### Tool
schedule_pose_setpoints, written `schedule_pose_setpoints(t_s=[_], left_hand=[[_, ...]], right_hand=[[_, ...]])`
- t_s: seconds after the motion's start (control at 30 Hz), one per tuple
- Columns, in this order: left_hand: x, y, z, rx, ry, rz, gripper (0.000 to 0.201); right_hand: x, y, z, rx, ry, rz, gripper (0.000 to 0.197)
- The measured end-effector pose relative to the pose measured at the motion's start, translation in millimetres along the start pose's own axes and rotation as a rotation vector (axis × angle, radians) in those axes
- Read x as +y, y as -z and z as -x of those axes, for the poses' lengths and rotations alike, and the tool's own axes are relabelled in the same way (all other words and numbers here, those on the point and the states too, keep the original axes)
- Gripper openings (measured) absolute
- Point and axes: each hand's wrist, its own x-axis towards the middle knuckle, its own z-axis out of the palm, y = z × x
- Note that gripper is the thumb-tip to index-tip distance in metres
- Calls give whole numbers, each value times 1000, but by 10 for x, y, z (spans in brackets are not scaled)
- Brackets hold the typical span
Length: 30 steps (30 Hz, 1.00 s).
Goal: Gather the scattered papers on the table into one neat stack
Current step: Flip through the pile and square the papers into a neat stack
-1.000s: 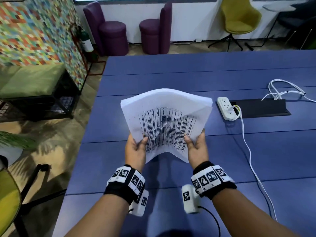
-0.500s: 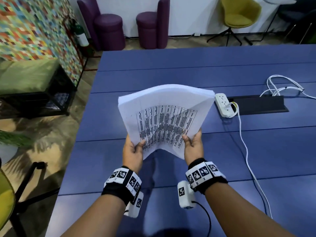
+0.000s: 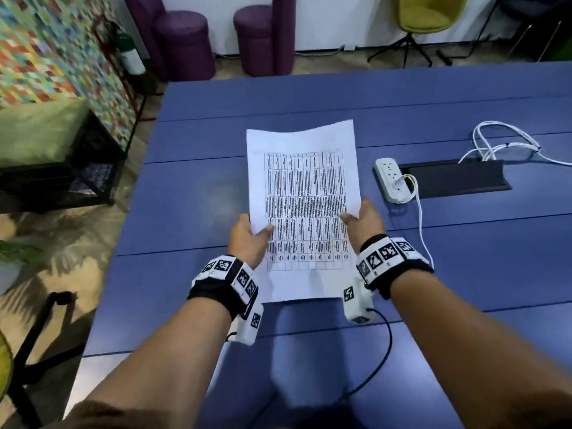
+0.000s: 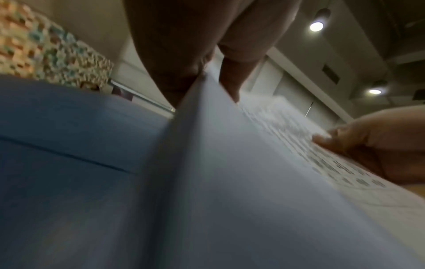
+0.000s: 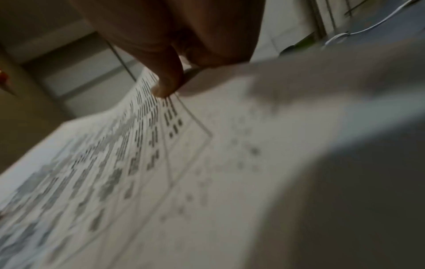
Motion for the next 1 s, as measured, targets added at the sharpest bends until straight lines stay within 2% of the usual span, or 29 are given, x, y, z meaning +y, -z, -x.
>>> schedule_pose_setpoints(t_s=[0.17,0.37,0.63,0.83,1.0], left_hand=[[-272,-471,-26,-134,183,-55,29],[-567,-830,61,-208,261,-155,28],[-647,-935,141,-239,220,-386,29],[-615,-940,176,-181,175,-485,22],[-622,-912,205,-156,155,-518,27]], right_hand=[[463,224,-162,-93,-181,211,41],[842,283,-266,-149,-264,312,39],[1066,319,-331,-178,-306,408,39],[1103,304,-335,-135,-294,441,48],[1161,324,-320,-120,-273,464,50]])
